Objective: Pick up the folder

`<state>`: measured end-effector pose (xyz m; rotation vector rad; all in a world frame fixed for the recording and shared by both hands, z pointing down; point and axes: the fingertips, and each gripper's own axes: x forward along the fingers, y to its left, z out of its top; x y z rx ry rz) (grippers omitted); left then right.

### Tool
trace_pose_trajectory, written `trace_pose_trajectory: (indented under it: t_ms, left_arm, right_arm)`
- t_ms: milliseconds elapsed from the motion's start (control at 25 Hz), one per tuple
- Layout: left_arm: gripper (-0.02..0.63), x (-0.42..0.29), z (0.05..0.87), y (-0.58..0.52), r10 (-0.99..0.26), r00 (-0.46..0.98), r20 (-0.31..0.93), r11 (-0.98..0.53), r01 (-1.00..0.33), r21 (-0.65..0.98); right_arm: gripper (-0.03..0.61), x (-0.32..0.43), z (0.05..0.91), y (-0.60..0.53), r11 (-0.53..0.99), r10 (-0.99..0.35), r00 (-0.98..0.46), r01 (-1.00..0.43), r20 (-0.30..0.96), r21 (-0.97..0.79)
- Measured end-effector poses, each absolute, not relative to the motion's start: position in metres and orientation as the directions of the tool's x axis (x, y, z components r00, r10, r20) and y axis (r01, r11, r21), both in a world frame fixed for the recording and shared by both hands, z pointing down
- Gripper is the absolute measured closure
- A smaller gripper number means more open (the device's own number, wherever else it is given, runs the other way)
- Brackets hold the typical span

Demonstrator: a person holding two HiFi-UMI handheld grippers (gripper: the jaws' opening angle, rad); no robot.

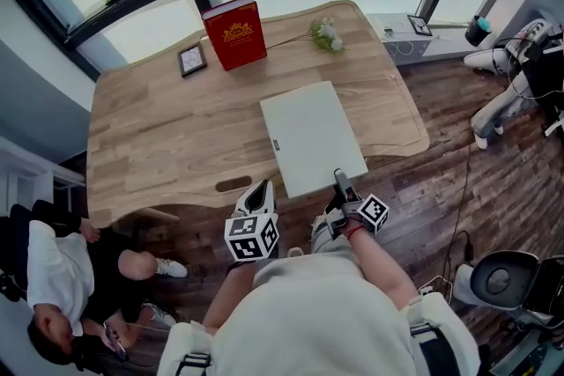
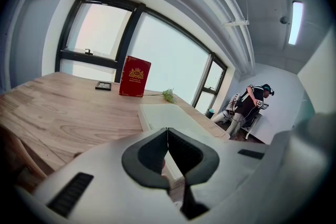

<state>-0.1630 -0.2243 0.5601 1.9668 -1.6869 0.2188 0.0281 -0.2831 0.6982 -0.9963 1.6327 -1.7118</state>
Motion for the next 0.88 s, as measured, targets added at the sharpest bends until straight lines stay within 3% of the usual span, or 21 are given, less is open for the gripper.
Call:
trace_pose_trajectory:
  t_ms: [880]
  left_arm:
    - [0.592,-0.174,0.564,-0.233,-0.872,0.166,0.461,-0.035,-0.959,0.280]
  right_arm:
    - [0.106,0.021,0.699,-0.335,-0.076,-0.866,-0.493,-0.043,0.087,-0.996]
